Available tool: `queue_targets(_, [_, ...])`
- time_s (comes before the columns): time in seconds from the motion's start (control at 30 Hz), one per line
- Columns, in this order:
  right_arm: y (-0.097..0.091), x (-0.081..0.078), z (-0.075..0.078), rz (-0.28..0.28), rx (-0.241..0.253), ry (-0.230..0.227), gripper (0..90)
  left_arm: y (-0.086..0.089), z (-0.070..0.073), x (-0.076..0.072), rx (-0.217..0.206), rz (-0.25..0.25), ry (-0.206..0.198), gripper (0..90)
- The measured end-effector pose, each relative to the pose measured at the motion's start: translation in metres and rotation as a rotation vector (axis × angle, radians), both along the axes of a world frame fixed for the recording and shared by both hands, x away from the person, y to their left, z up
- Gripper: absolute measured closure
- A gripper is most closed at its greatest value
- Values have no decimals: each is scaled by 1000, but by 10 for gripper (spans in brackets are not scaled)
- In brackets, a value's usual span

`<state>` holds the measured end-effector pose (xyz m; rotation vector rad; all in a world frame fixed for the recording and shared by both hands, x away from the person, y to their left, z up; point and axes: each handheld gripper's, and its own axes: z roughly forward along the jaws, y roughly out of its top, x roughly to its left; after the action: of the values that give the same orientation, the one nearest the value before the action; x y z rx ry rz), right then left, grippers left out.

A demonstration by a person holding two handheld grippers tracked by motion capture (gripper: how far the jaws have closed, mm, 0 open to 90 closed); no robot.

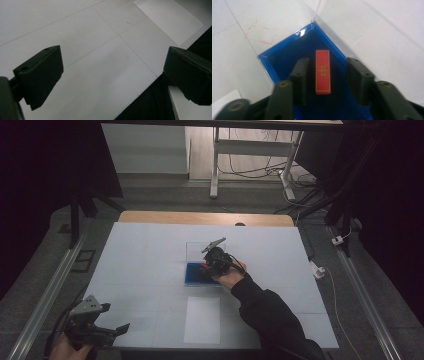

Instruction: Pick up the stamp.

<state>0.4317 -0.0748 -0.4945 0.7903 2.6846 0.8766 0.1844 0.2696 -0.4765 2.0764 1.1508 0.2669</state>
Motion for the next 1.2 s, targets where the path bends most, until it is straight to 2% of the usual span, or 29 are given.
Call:
queue_targets(0.03, [0, 0, 0, 0, 0, 0, 575, 0, 0, 0, 0, 0, 0, 31])
queue_targets(0.2, [-1, 0, 1, 6, -9, 9, 763, 0, 0, 1, 2, -4, 0, 31])
queue_targets(0.27, [-2, 0, 1, 11, -6, 14, 788, 0, 0, 1, 2, -5, 0, 31])
queue_targets(0.5, [-3, 1, 2, 8, 1, 18, 794, 0, 0, 1, -1, -6, -1, 31])
queue_targets(0.83, [-7, -7, 20, 52, 31, -13, 795, 0, 0, 0, -4, -5, -5, 31])
queue_targets(0.97, [-11, -13, 32, 63, 62, -38, 795, 2, 0, 0, -16, -4, -6, 31])
queue_targets(1.1, [-17, -18, 38, 85, 61, -57, 795, 2, 0, 0, -23, -4, -4, 34])
queue_targets(1.2, [-21, -20, 42, 71, 75, -59, 795, 1, 0, 0, -16, -8, -4, 34])
